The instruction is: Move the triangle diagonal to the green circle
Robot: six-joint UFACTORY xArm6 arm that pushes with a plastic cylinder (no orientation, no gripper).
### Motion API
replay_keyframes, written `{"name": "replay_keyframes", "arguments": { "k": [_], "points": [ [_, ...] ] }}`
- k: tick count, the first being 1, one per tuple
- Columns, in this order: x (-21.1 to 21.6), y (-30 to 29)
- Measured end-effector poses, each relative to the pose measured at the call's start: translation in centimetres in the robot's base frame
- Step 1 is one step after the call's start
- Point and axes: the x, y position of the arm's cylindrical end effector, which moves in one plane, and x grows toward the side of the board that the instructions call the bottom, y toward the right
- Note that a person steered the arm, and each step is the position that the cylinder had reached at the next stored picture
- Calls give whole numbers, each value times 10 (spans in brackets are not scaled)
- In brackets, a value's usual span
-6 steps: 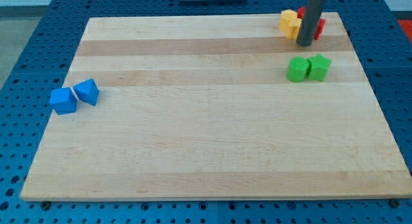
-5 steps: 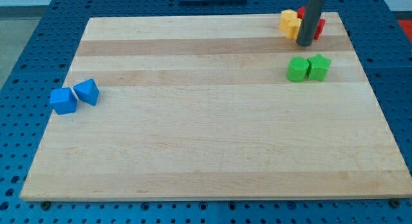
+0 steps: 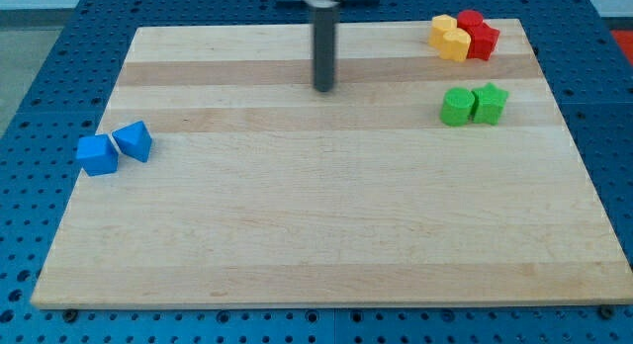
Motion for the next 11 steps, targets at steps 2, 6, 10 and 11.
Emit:
{"name": "replay_keyframes", "arguments": {
  "k": [2, 6, 10, 11],
  "points": [
    [10, -213],
    [68, -194],
    [116, -189],
    [123, -137]
  ]
}}
